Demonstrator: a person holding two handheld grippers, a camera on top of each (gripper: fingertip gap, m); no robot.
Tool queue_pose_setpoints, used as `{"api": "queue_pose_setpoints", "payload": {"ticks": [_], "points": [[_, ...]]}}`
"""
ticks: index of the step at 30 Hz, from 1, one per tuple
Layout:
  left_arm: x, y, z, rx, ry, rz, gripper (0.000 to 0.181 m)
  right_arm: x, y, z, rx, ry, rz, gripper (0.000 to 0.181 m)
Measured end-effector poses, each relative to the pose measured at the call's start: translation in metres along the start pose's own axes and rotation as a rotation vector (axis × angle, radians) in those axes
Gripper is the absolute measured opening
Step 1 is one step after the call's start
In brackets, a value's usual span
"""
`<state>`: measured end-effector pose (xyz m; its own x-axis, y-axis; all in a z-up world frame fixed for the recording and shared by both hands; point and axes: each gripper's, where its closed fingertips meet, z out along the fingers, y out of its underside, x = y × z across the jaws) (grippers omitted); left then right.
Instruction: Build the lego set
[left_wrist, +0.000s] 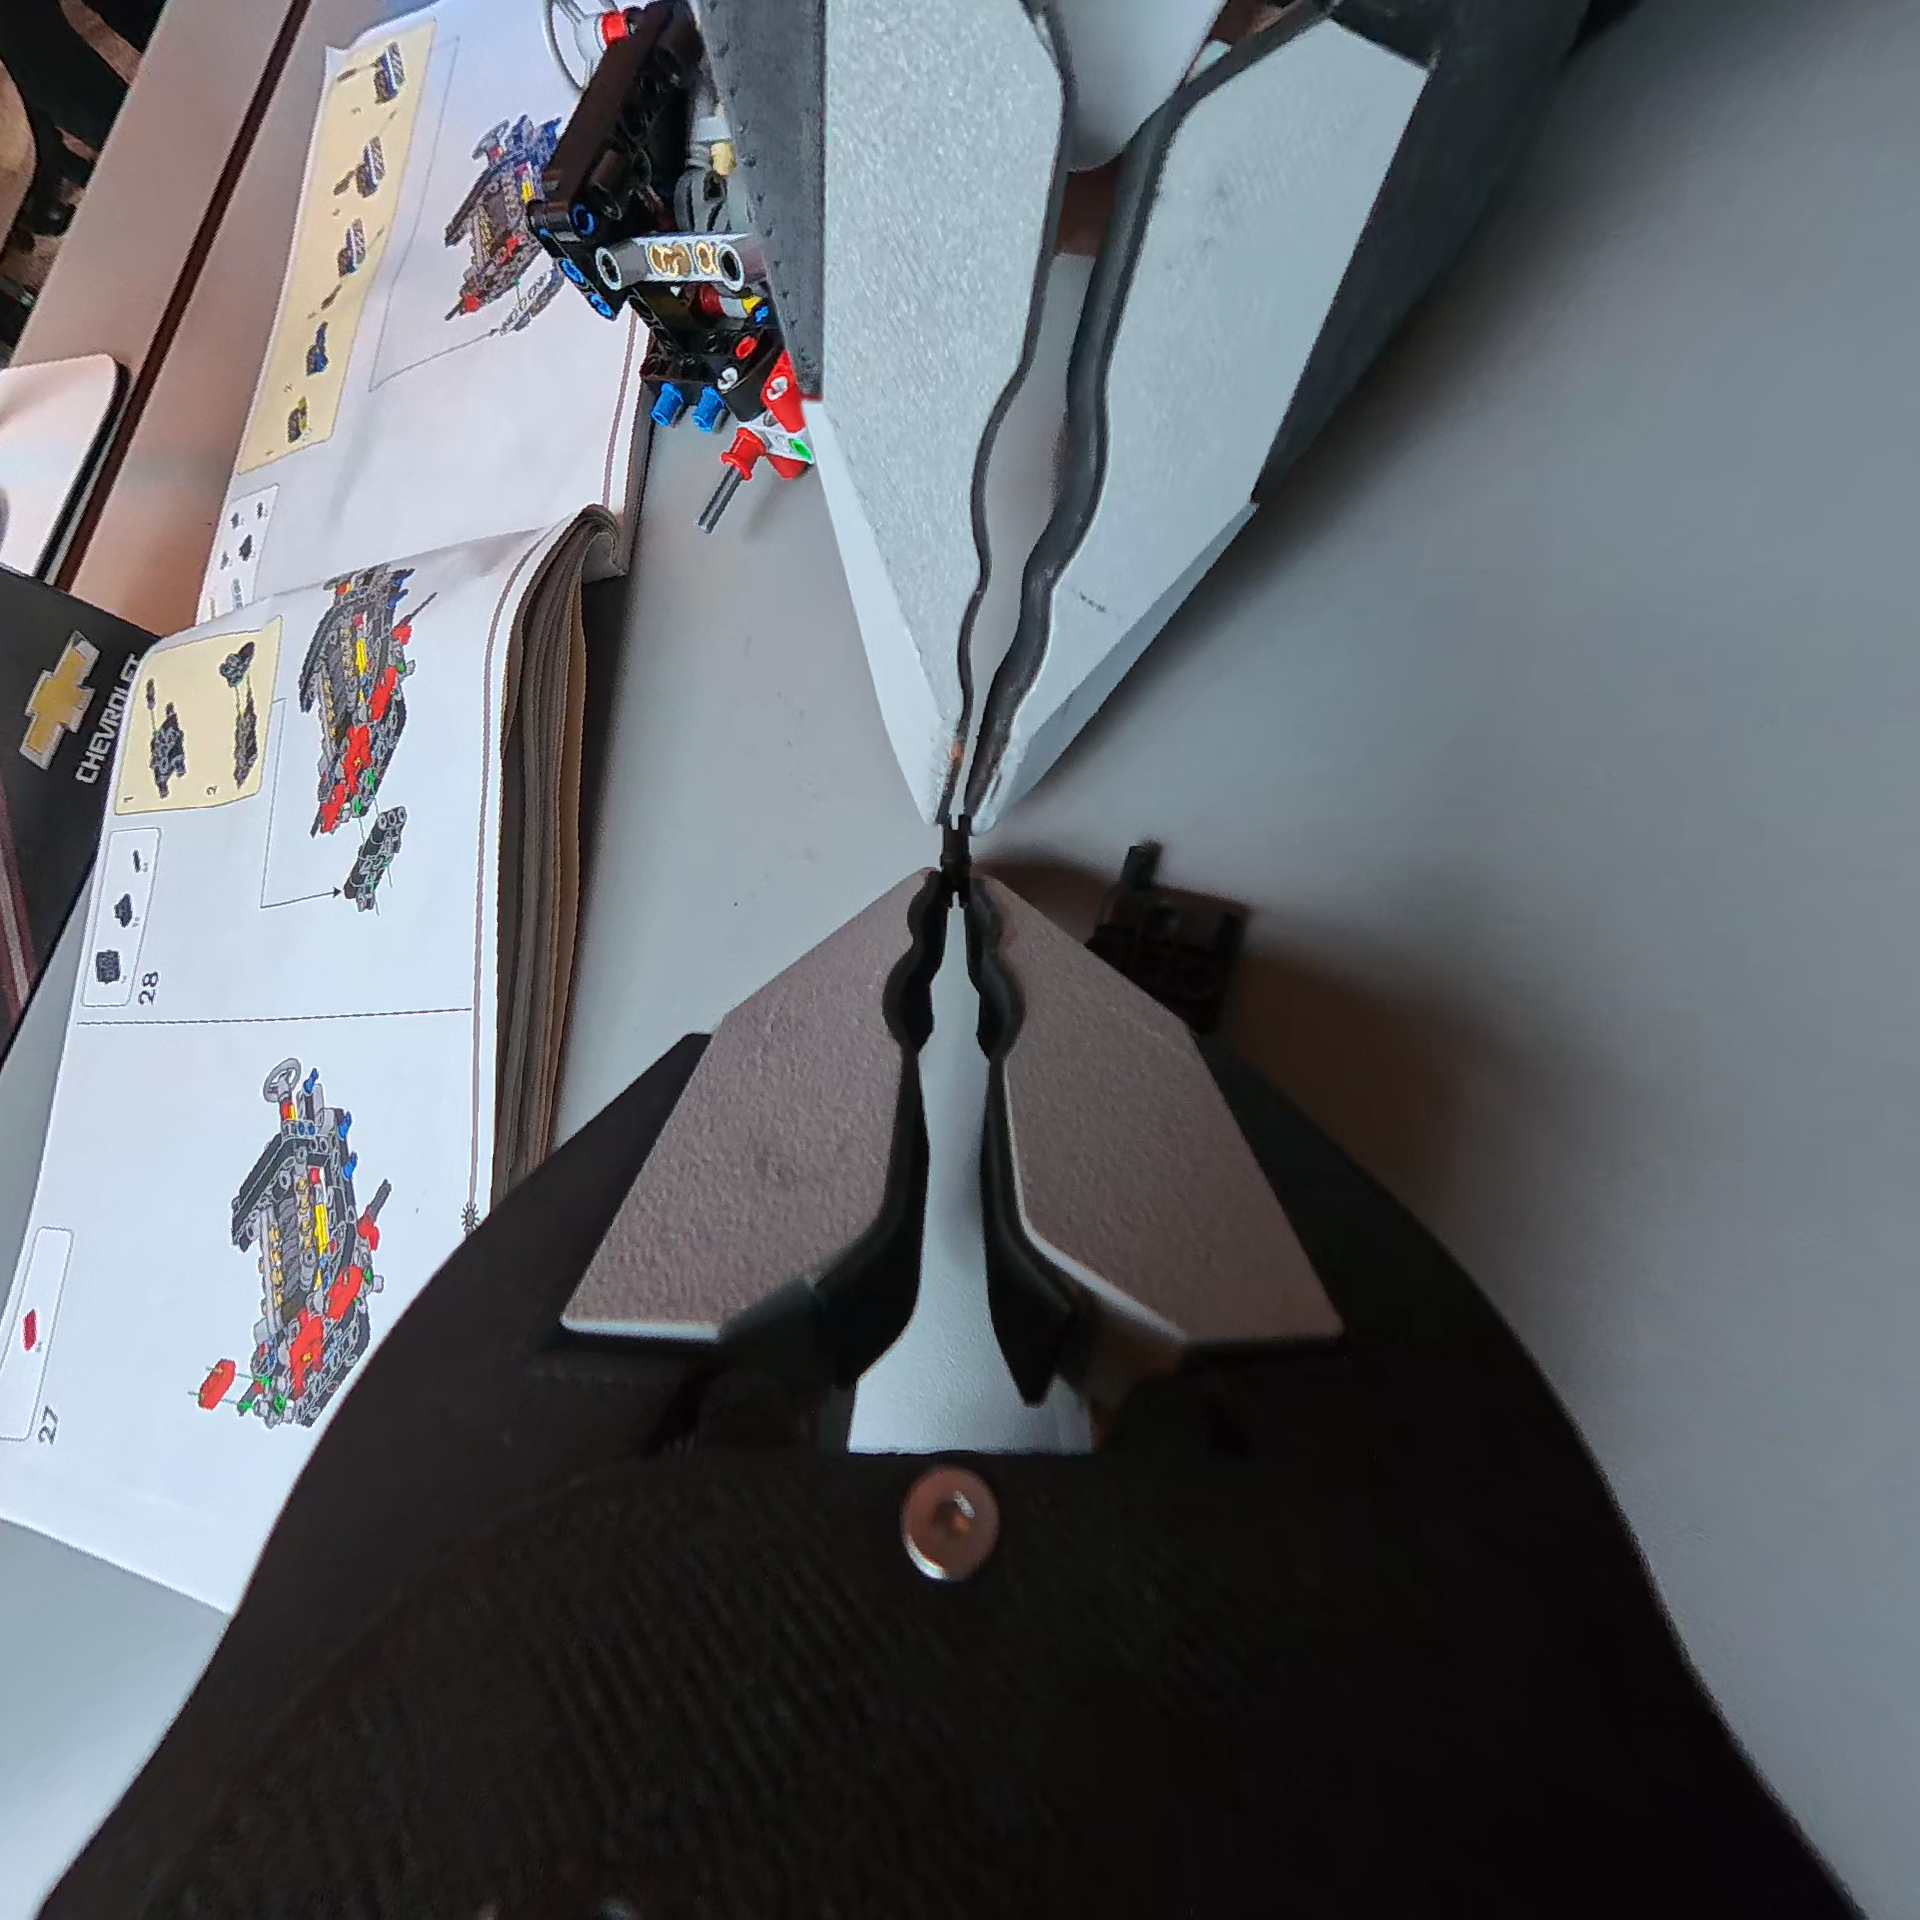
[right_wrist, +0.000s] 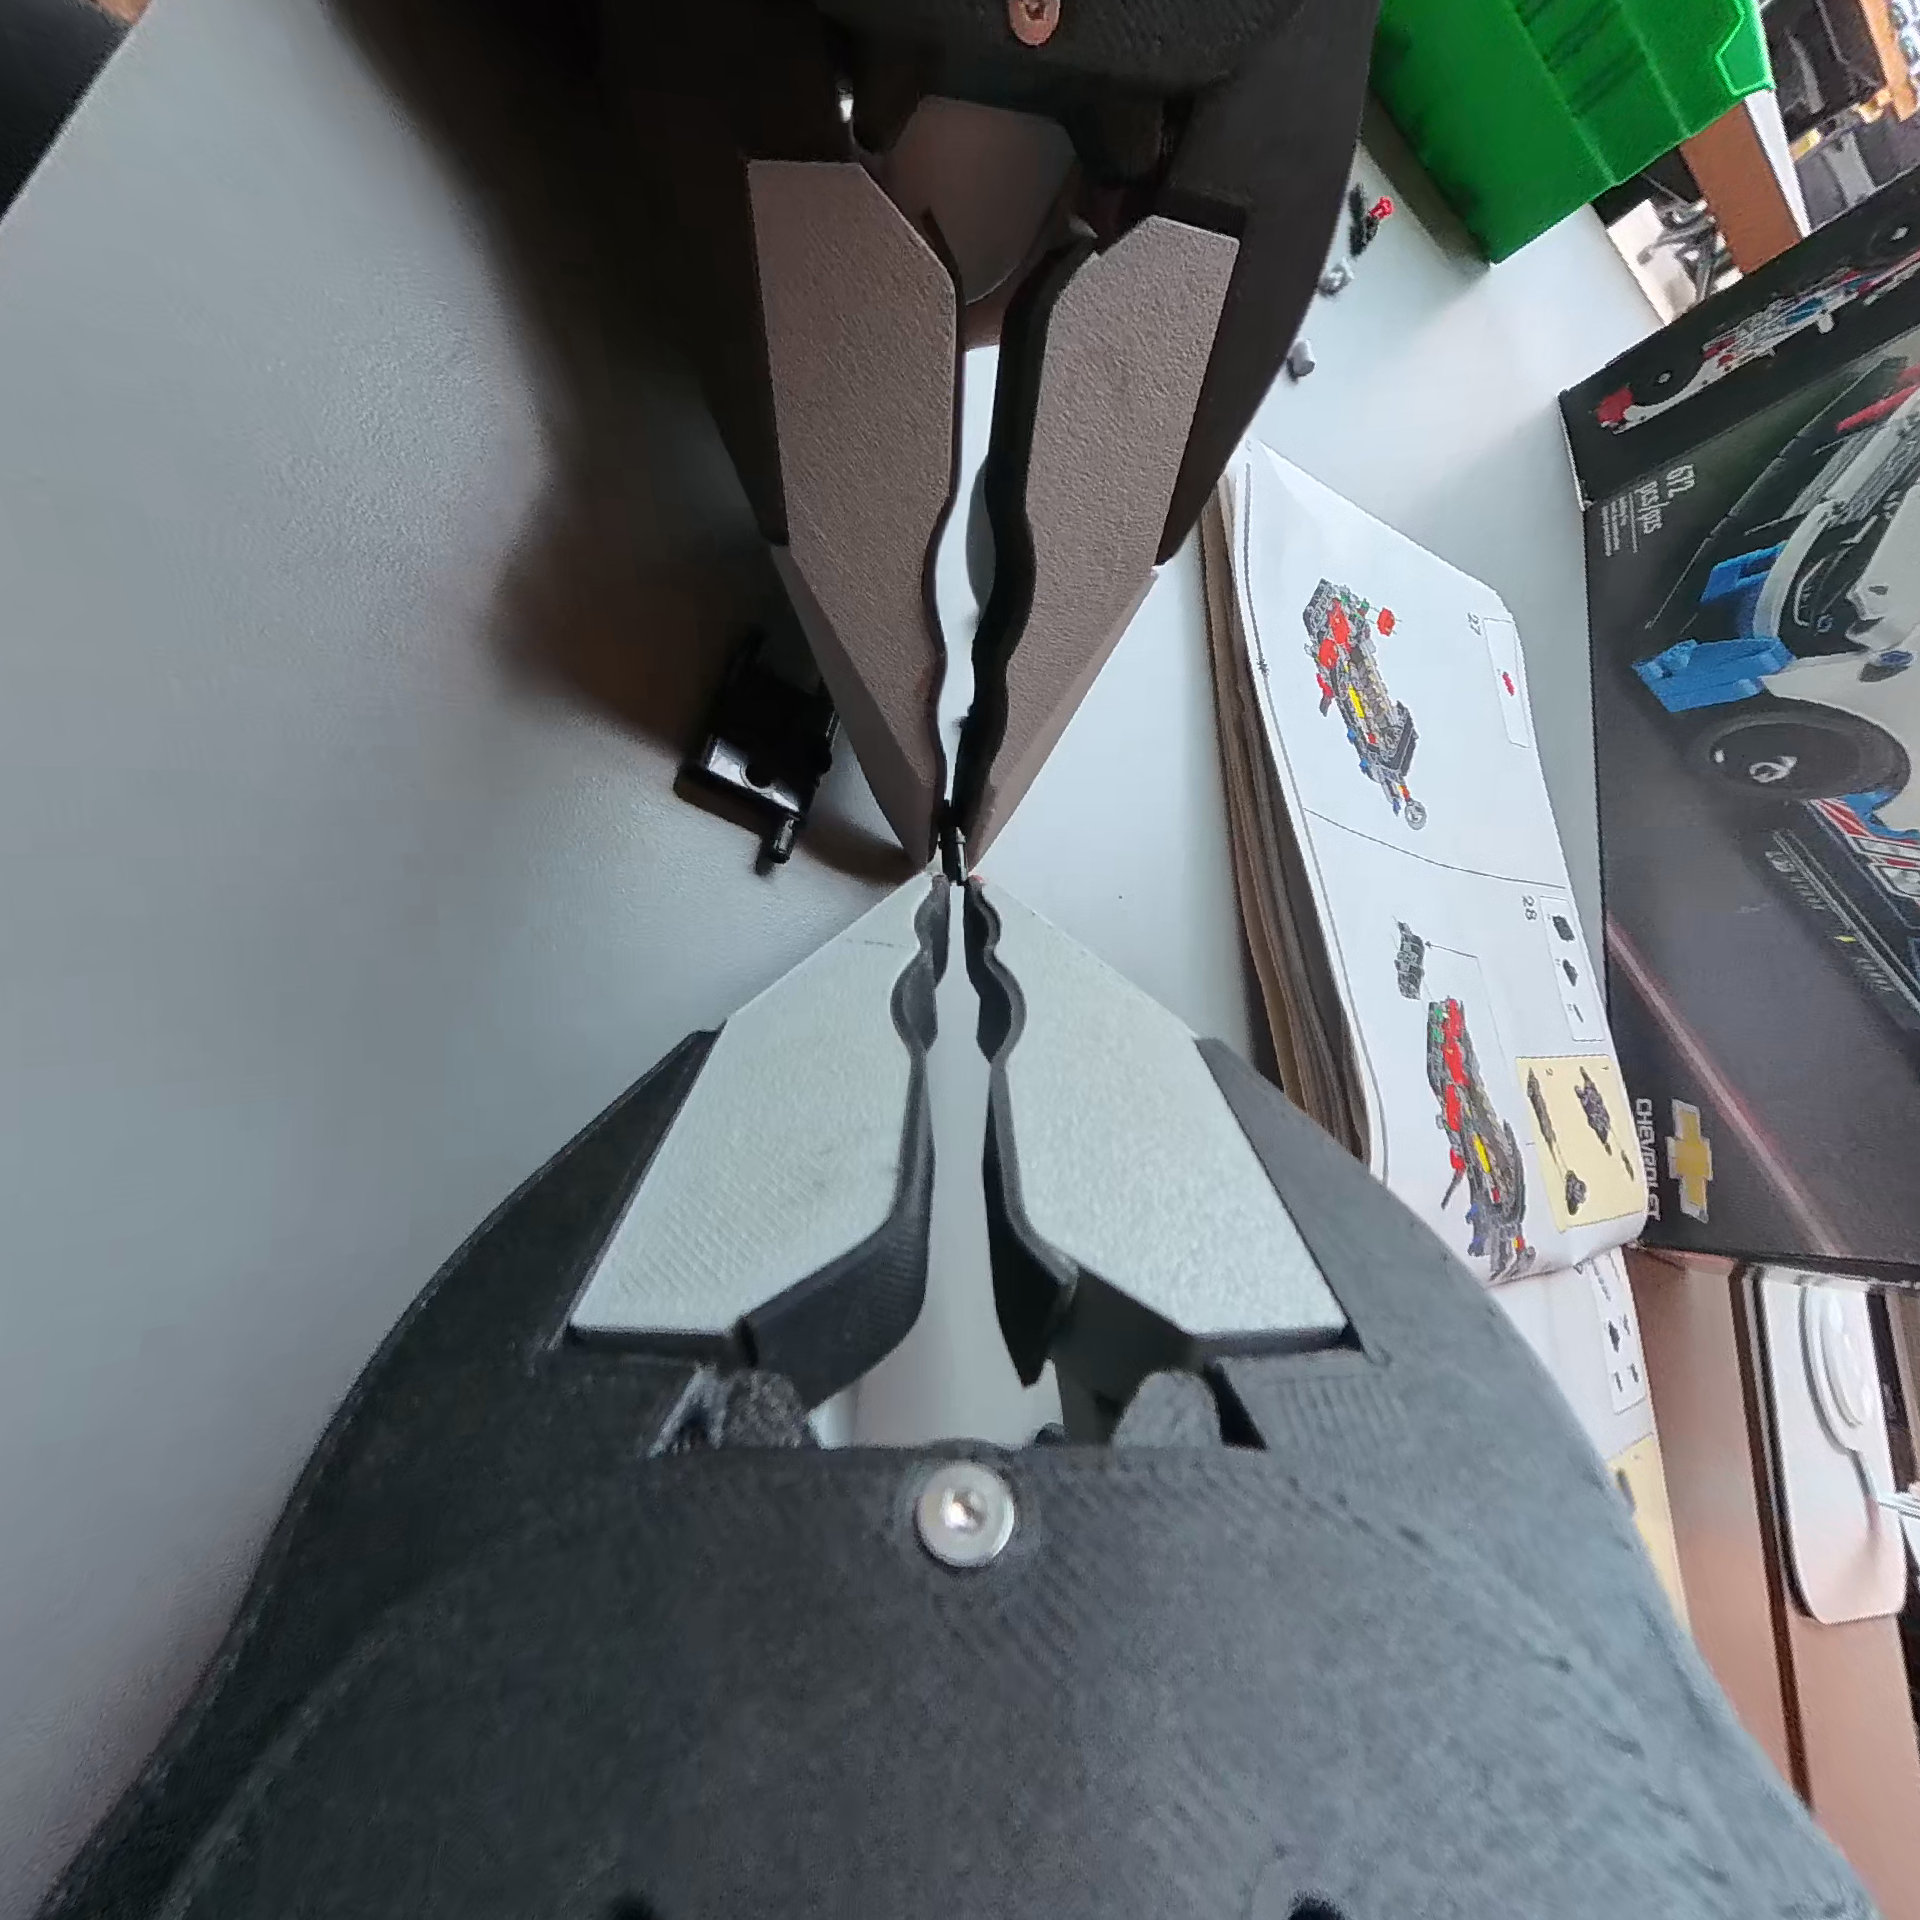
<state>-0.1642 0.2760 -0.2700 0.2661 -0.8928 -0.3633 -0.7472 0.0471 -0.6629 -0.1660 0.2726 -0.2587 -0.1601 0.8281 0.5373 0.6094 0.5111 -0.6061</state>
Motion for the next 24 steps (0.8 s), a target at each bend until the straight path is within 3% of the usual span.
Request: {"api": "queue_pose_setpoints", "payload": {"ticks": [1,12,18,19,24], "points": [[0.0001,0.0000,0.0000,0.000,0.002,-0.002,0.002,-0.0001,0.0003,0.0003,-0.006,0.003,-0.004,0.000],[-0.0002,0.0005,-0.0003,-0.004,-0.009,0.006,0.001,-0.0008,0.0024,0.0020,-0.063,0.035,-0.057,0.000],[-0.0019,0.0011,-0.0001,-0.001,-0.010,0.001,0.001,0.0007,0.0021,0.0026,0.014,-0.062,0.132,0.001],[-0.0015,0.0010,-0.0002,0.000,-0.010,0.005,0.001,0.0038,0.0026,0.0025,0.015,-0.047,0.141,0.009],[-0.0010,-0.0001,0.0005,0.002,-0.007,0.007,0.001,-0.0014,0.0004,0.0062,-0.004,-0.018,0.042,0.007]]}}
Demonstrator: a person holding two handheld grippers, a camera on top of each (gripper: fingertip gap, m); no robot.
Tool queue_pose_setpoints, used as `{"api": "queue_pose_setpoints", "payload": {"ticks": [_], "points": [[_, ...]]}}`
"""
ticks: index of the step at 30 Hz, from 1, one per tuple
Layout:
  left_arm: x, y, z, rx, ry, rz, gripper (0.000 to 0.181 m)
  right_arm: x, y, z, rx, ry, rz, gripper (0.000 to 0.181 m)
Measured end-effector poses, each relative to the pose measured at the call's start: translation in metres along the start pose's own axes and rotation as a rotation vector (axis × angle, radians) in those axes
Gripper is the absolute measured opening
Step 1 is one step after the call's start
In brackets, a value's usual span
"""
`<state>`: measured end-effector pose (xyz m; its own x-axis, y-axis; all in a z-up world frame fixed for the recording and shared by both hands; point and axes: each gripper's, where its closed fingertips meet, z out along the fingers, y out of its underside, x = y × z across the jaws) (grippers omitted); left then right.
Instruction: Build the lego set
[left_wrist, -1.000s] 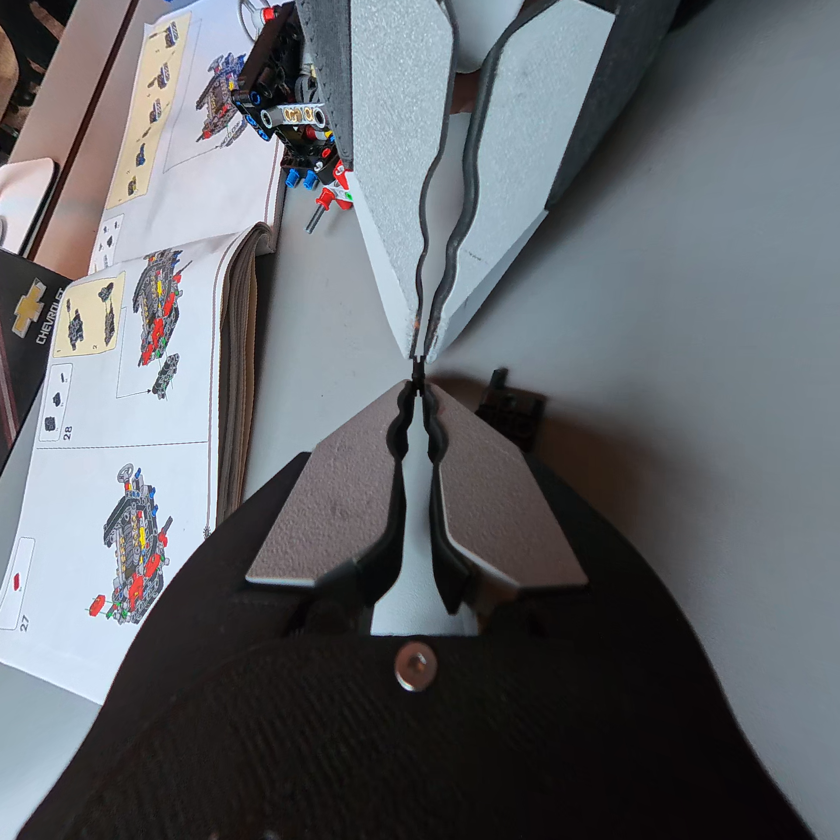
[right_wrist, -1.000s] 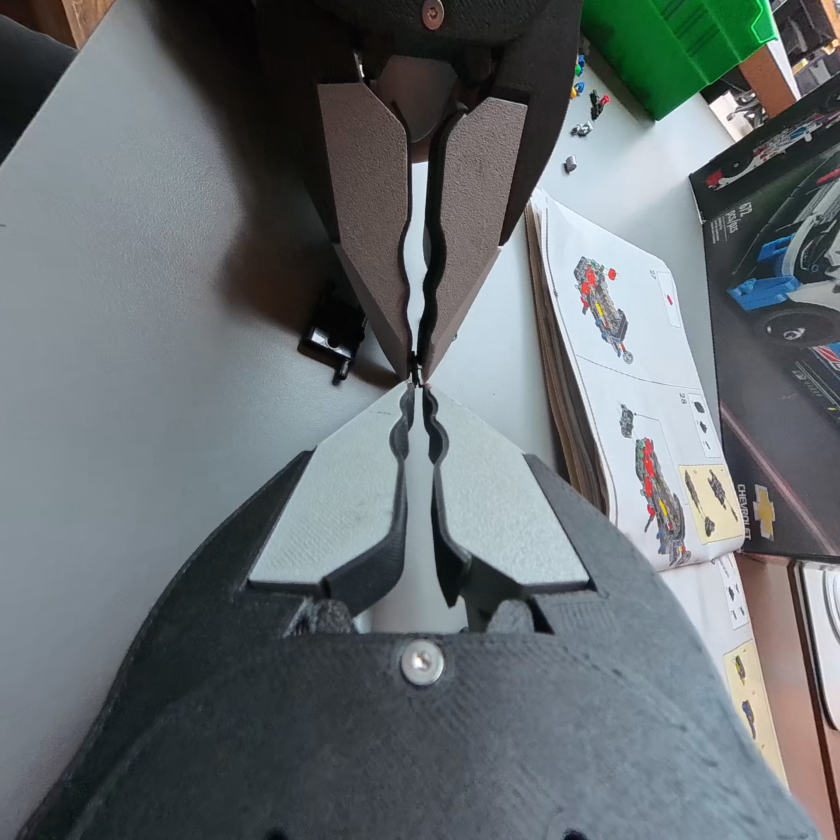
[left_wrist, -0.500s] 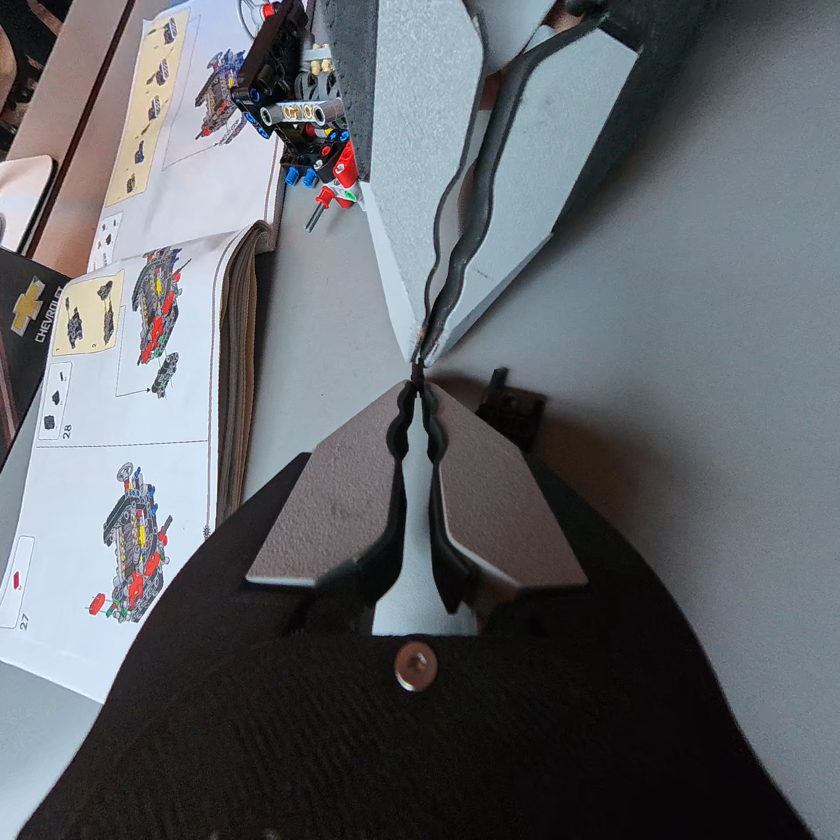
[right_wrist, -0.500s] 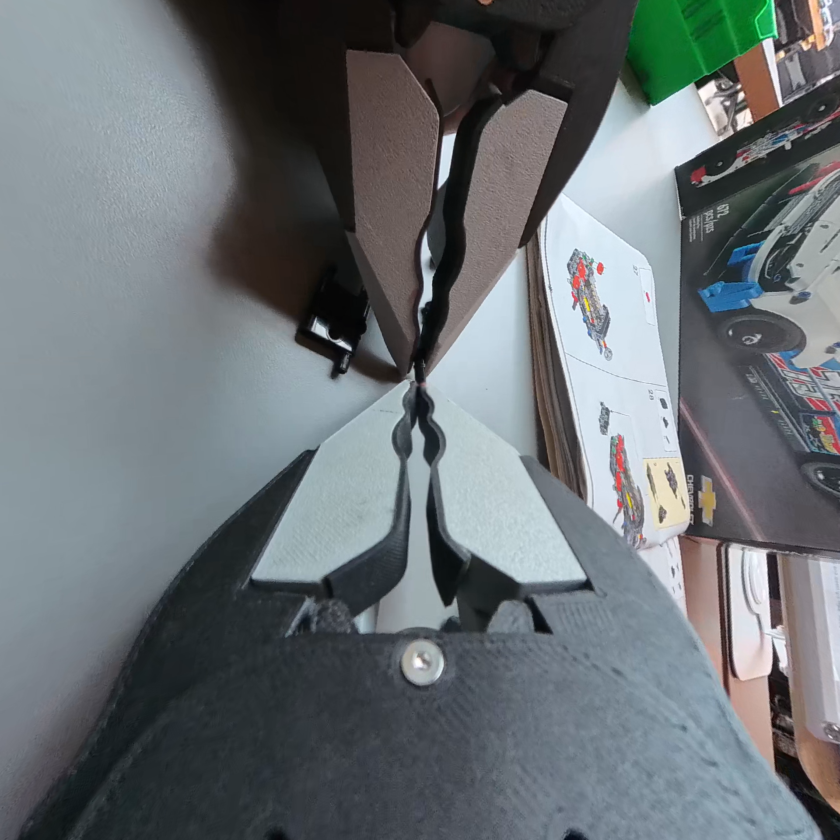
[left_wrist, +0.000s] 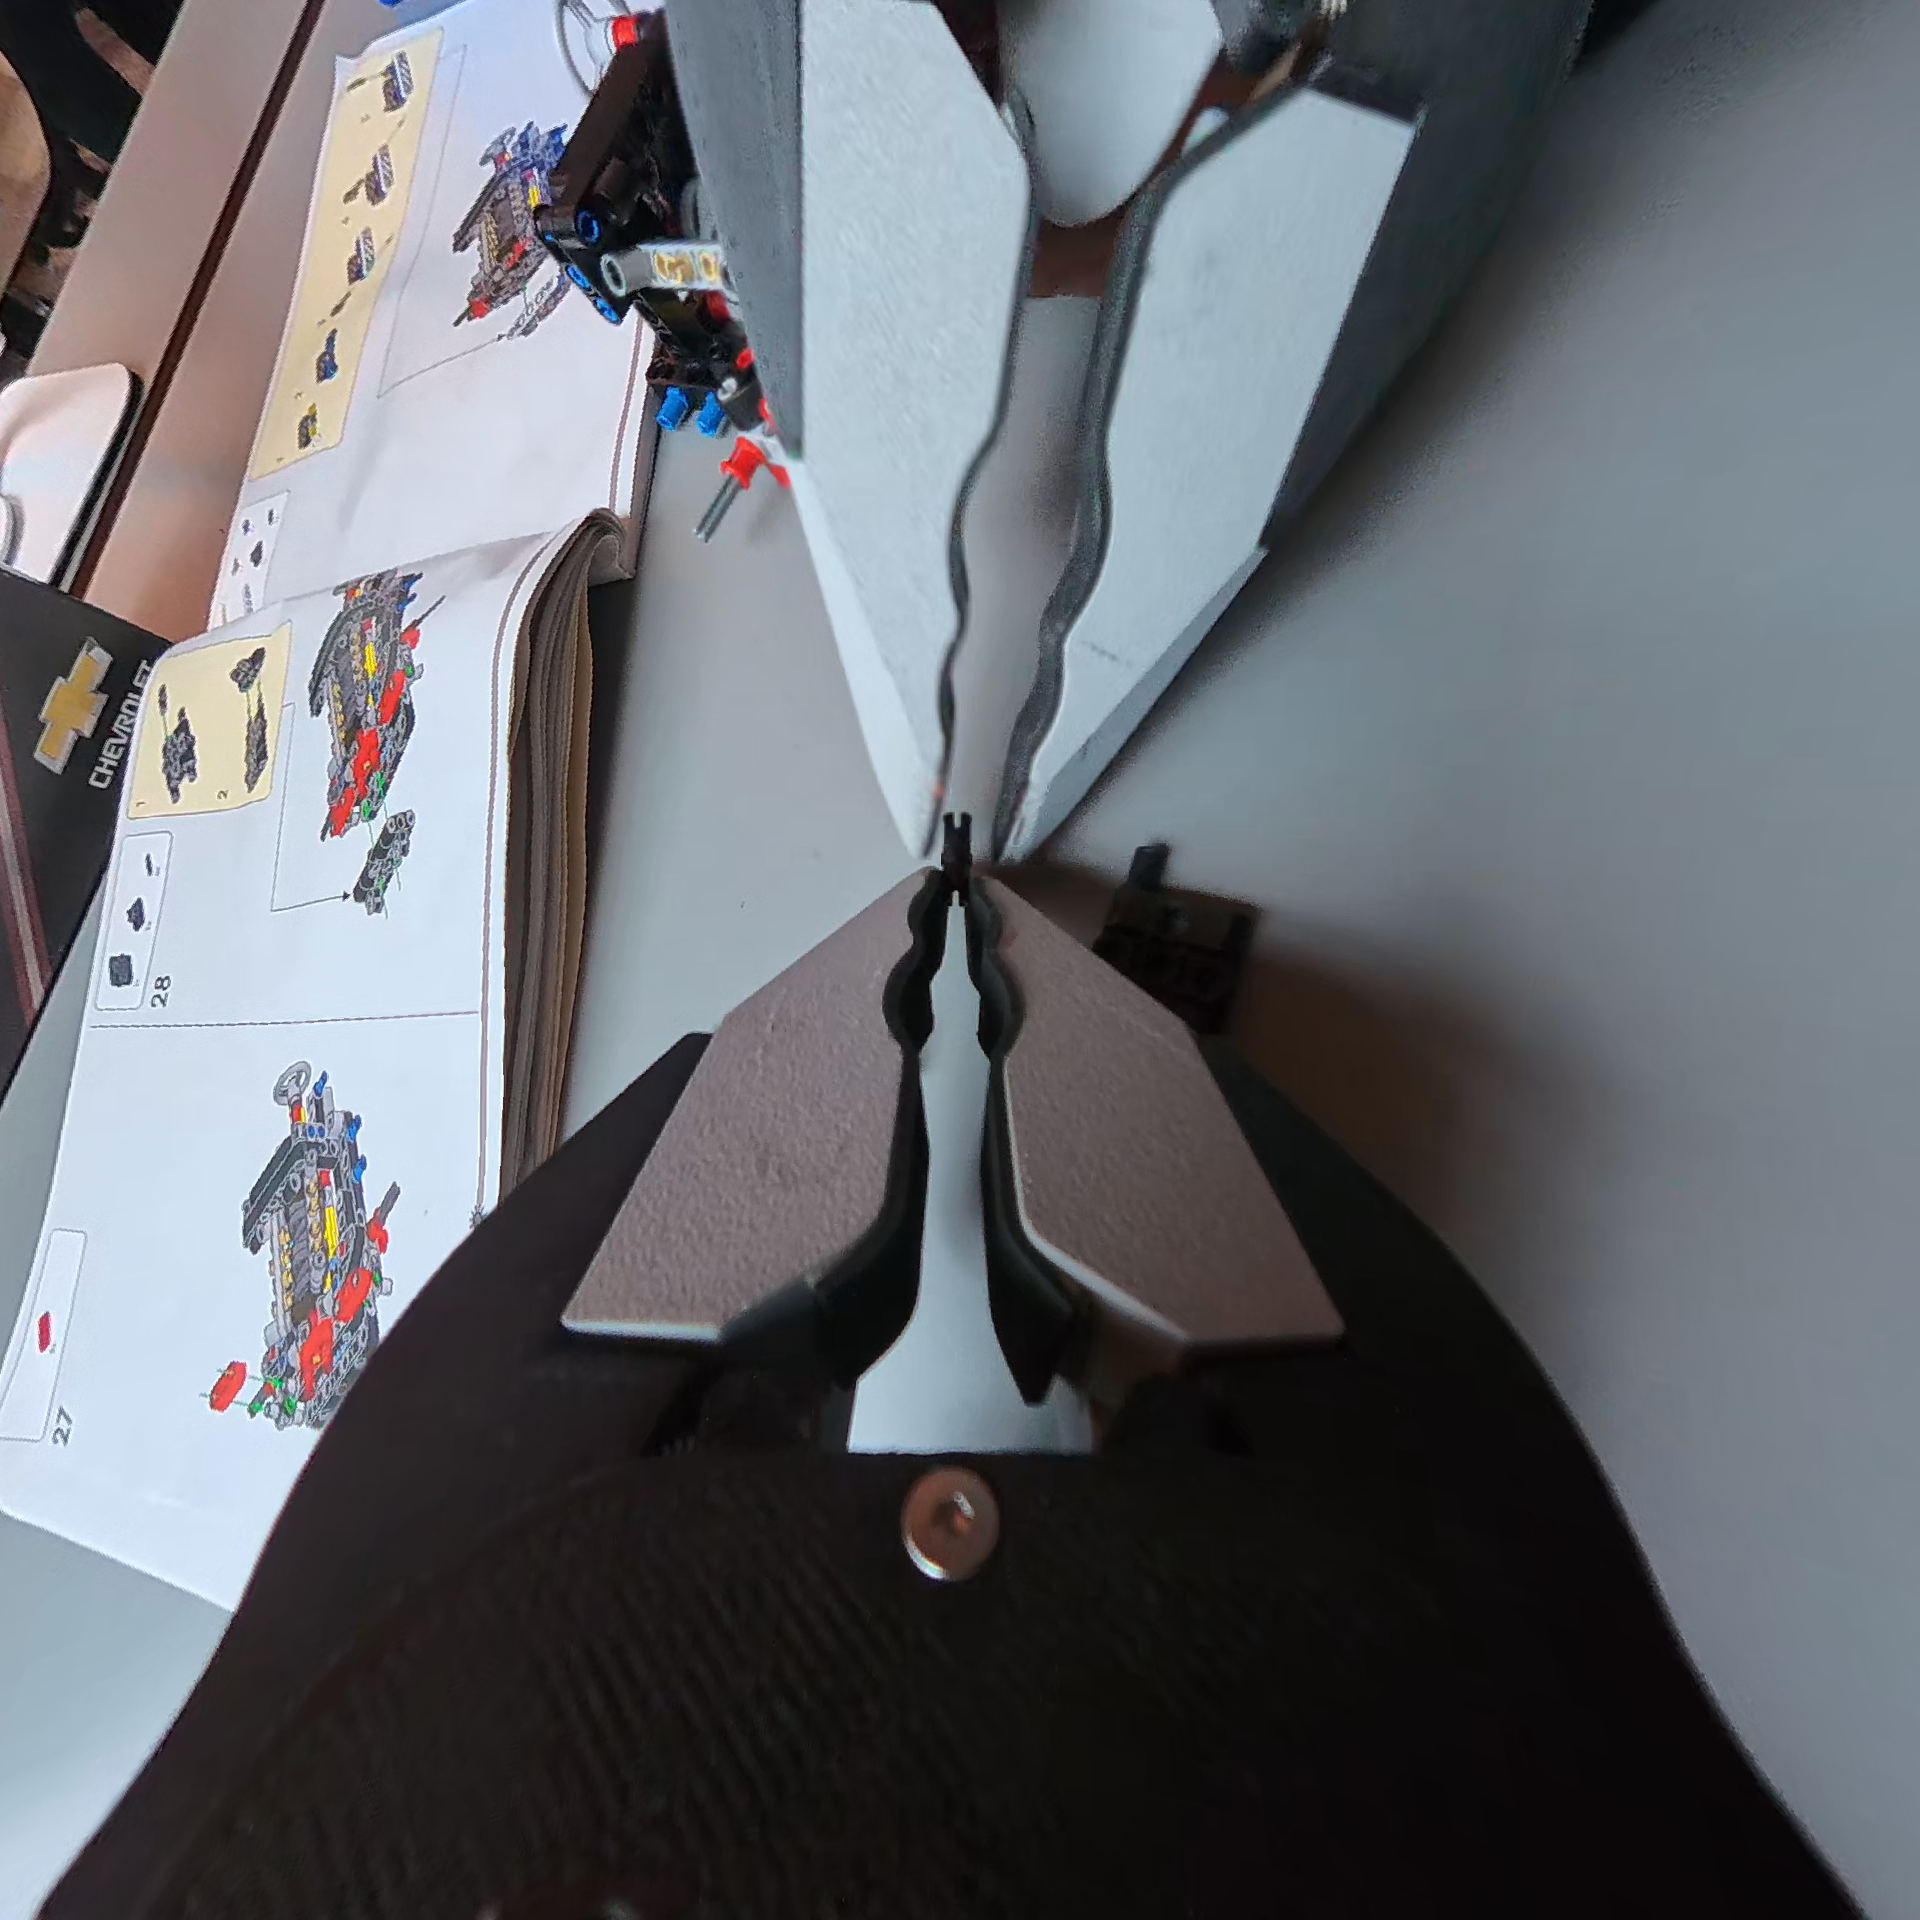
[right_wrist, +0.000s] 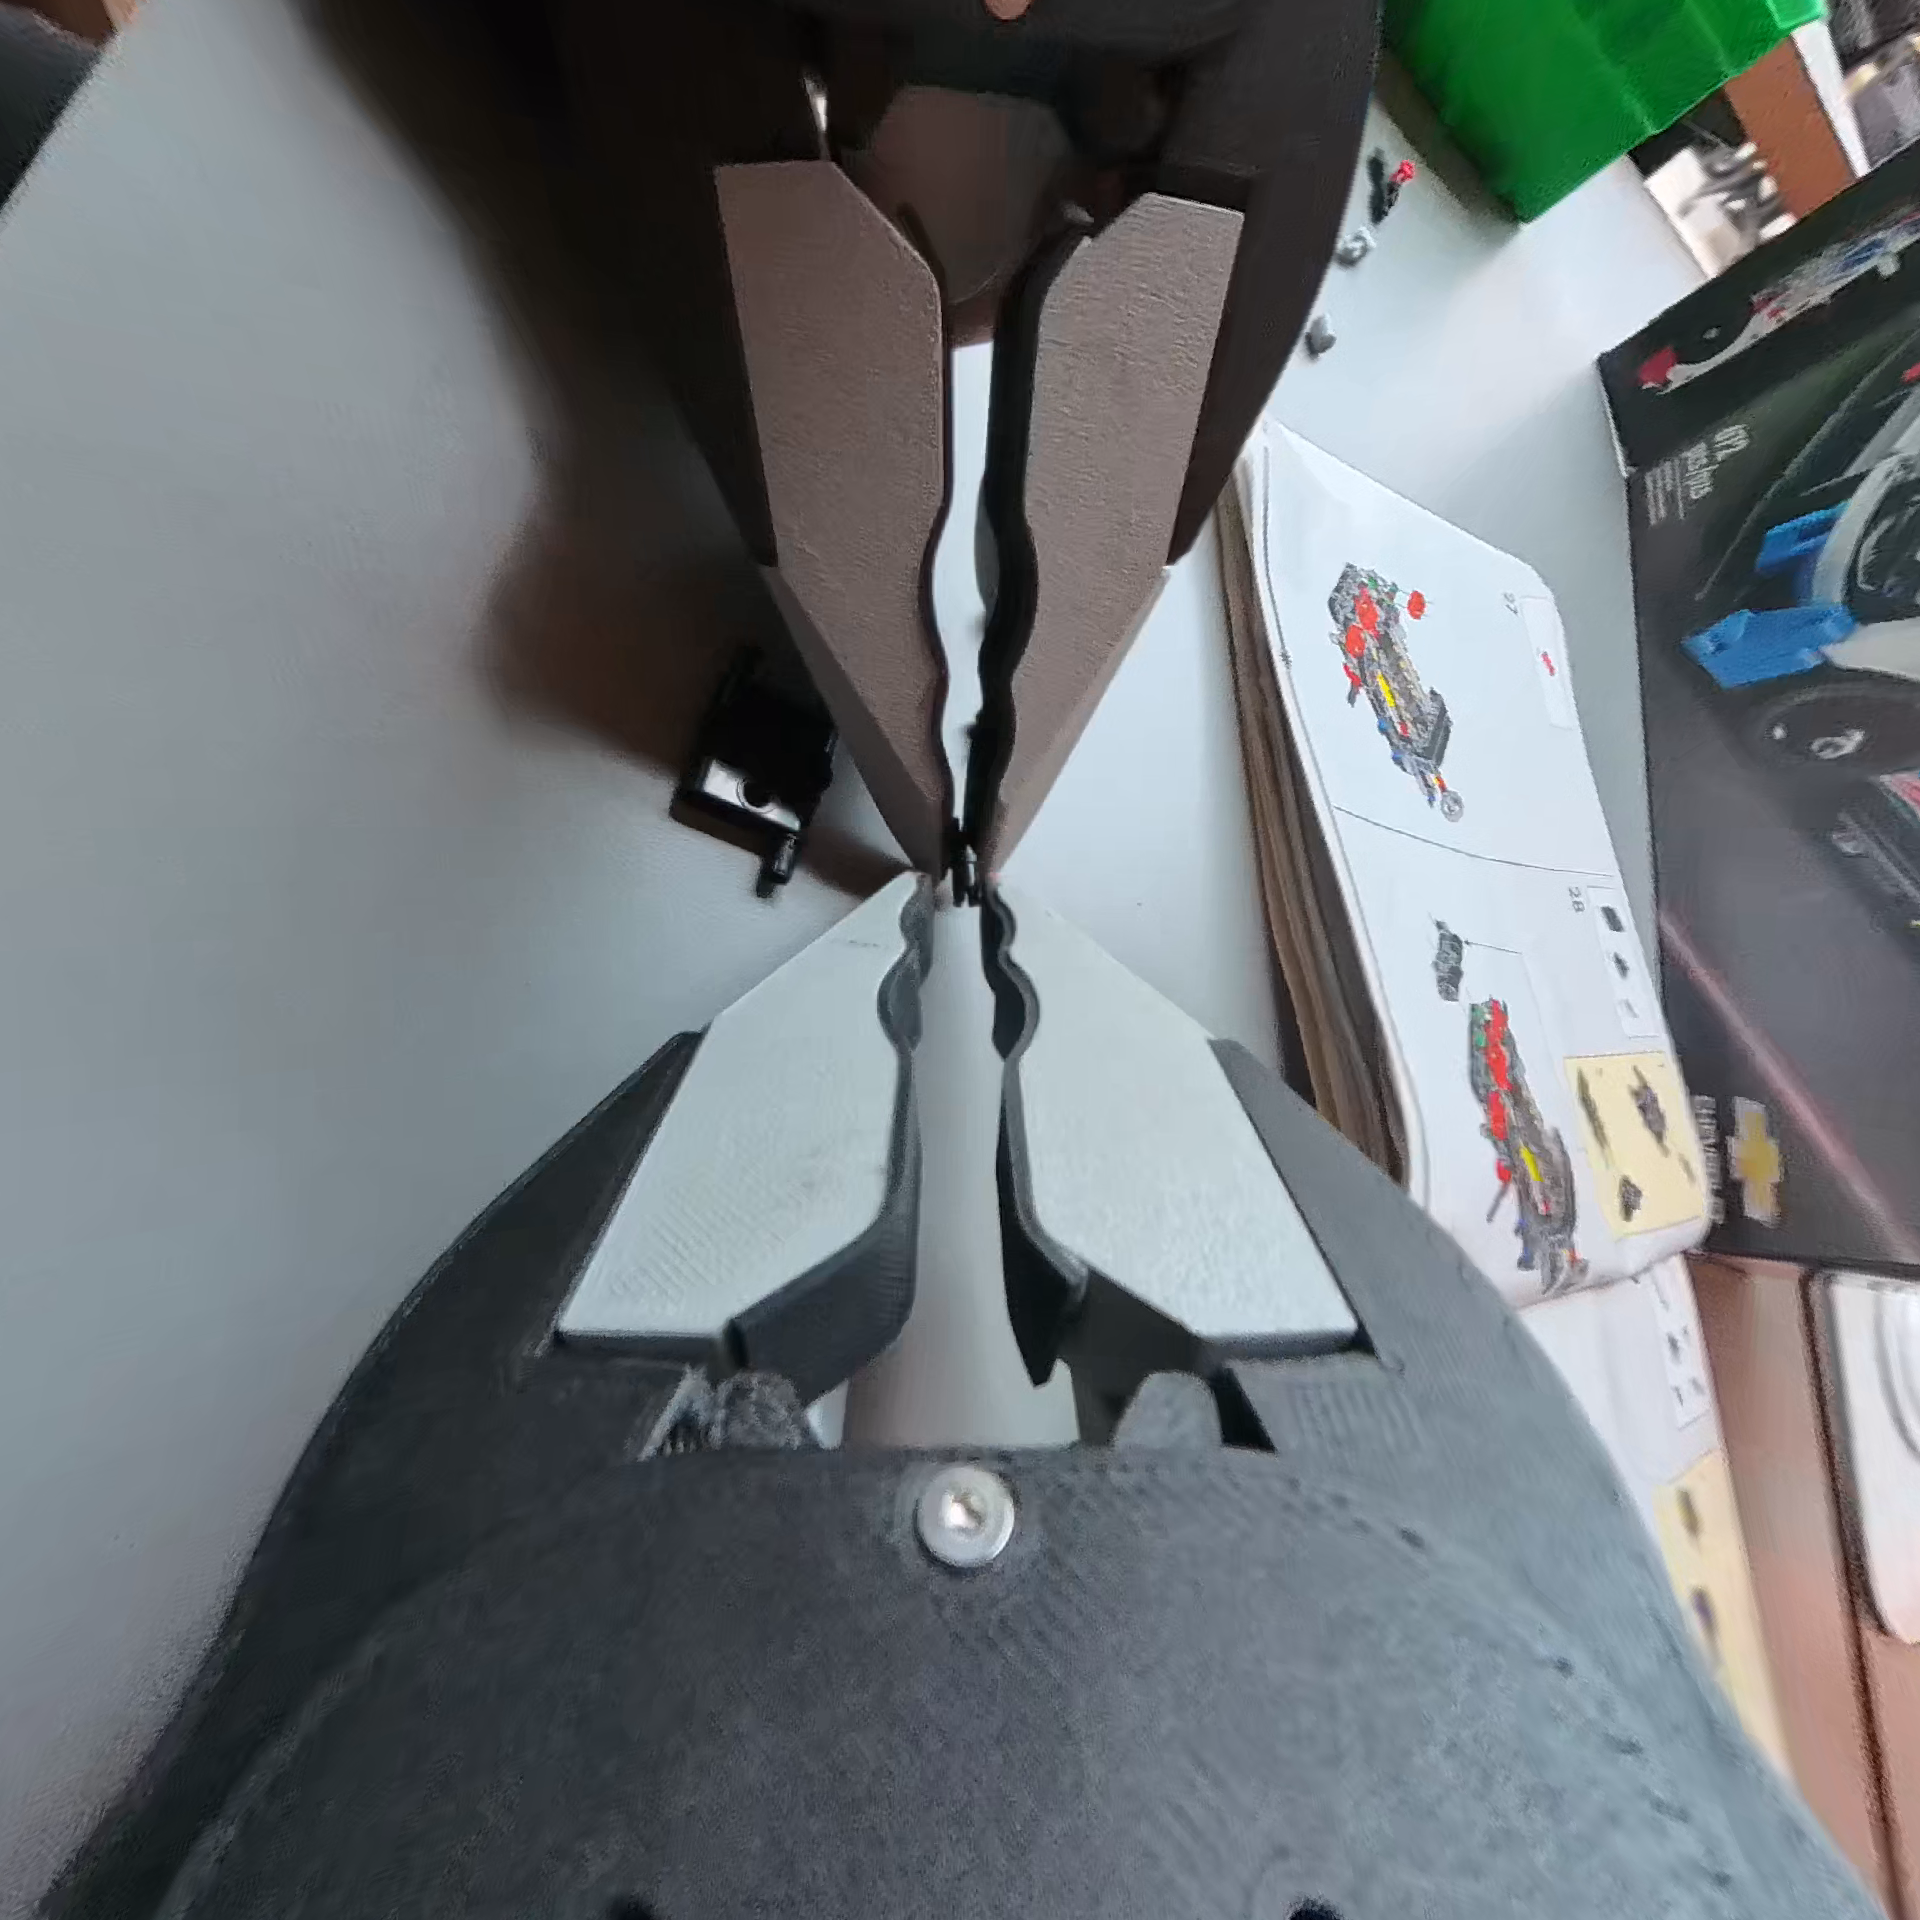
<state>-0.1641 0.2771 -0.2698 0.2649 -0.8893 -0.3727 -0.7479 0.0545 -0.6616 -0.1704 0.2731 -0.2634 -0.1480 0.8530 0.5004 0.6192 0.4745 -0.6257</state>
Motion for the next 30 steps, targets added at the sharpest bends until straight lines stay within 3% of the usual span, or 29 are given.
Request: {"api": "queue_pose_setpoints", "payload": {"ticks": [26,30], "points": [[-0.0014,0.0000,0.0001,-0.012,-0.021,0.000,0.001,0.0031,0.0093,0.0027,-0.145,0.077,-0.148,0.000],[-0.0026,0.0007,0.0001,-0.013,-0.022,-0.008,0.001,0.0038,0.0085,0.0038,-0.115,0.047,-0.054,0.000]]}}
